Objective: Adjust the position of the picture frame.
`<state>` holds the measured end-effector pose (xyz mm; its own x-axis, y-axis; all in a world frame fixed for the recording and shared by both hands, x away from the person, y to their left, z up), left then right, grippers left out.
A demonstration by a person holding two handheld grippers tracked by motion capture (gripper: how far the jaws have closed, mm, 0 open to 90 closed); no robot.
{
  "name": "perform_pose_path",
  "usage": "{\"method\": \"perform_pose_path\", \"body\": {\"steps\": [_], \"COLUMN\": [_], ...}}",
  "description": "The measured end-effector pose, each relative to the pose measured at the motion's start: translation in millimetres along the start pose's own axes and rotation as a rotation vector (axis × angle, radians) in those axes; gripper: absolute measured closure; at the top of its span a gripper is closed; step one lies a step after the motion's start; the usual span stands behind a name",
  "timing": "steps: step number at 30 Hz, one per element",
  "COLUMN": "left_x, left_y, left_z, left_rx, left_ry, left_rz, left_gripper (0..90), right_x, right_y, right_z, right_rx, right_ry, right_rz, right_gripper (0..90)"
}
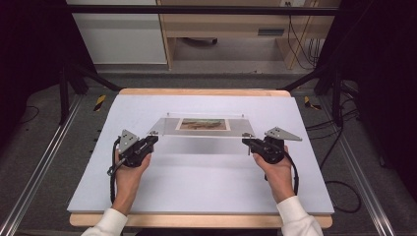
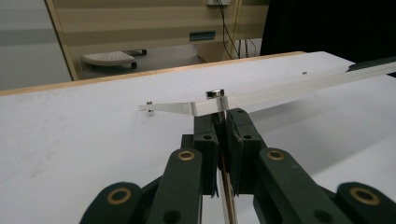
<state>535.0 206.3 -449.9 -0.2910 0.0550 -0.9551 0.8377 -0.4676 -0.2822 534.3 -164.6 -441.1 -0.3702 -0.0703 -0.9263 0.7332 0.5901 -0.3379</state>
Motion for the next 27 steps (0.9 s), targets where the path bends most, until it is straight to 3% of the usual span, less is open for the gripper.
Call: {"method": "perform_pose_path", "body": {"steps": [10,11,14,27], "left_x": [6.0,8.9,14.2,34.7], "left_y": [-6.5,-10.4,-15.5,-14.9], "left_z": [3.7,5.7,8.0,9.3], "left_rx": [0.021,0.029,0.047,0.082], "left_ry": [0.019,0.042,0.059,0.046], "left_rz": [-0.036,-0.056,-0.087,-0.197], "left_gripper": [82.0,81.8,81.3,82.6], "right_x": [11.1,13.1,18.2,44.6], "right_y": [-1.7,-2.1,-4.1,-4.9], "right_z": [-0.5,-0.9,-1.5,-1.2], "right_rx": [-0.004,-0.008,-0.006,-0.039], "right_ry": [0.014,0.011,-0.002,-0.029], "right_rz": [-0.028,-0.037,-0.056,-0.164], "right_gripper": [83.7,83.7,83.8,84.6]}}
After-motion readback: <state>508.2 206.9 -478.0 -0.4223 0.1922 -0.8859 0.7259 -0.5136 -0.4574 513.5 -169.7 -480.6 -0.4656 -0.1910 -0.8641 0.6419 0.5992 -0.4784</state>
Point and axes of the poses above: each handheld gripper's, and its own axes: y roughly forward along the jaws, x roughly out of its underside, z roughly to its right, the point moved 5 cm from there along y, roughly forward along the jaws, and after that the axes turned 3 degrees about -y, right-handed, at the moved point
